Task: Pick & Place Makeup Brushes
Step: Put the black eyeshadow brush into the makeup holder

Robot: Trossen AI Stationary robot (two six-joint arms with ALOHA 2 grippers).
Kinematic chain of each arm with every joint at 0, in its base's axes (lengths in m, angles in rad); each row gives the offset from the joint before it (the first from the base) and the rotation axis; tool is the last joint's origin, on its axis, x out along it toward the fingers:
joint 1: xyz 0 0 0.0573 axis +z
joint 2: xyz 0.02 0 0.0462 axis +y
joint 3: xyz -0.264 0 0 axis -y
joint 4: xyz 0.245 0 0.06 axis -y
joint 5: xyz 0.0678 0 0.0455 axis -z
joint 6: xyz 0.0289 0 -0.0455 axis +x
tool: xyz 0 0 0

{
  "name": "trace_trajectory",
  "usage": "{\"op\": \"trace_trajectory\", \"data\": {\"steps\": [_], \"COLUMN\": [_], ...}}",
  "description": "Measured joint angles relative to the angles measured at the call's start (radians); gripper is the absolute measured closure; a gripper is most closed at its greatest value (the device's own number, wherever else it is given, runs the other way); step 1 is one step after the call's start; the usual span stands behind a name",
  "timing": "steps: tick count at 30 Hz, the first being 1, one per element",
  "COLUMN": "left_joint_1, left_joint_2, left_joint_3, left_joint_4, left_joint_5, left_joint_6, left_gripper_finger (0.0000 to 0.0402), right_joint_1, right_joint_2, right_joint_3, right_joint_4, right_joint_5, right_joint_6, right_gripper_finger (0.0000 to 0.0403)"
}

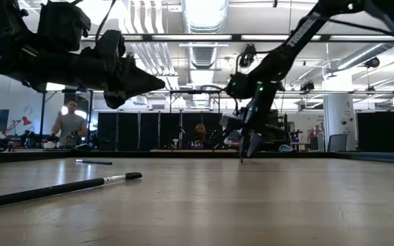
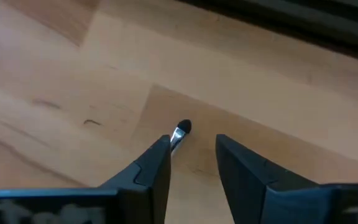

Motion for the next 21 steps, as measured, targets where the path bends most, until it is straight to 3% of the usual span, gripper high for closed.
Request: {"op": "trace_trajectory", "data": {"steps": [8,16,21], "left_joint_1": [-0.002,-0.002,-0.002], "left_joint_2": [0.0,0.0,0.0], "left_joint_3": [-0.004,-0.004,-0.004], "left_joint_4": [-0.019,-0.02,-0.02], "left_joint_5": [0.0,0.0,0.0], "left_joint_6": [-0.026,-0.088,-0.109], "left_gripper_finger": [0.0401,0.0401,0.0401], "right_joint_1": [0.001,0.004,0.021], "right_joint_2": [0.119,0.123,0.101], "right_joint_3": [0.142,0.139,0.133], "right_joint_4": [-0.107,-0.11,-0.108], "right_joint_5": [0.024,0.03,0.036], "right_joint_6": [0.003,-0.011,-0.058], "right_gripper_finger": [0.0302,0.0381,0.0394]}}
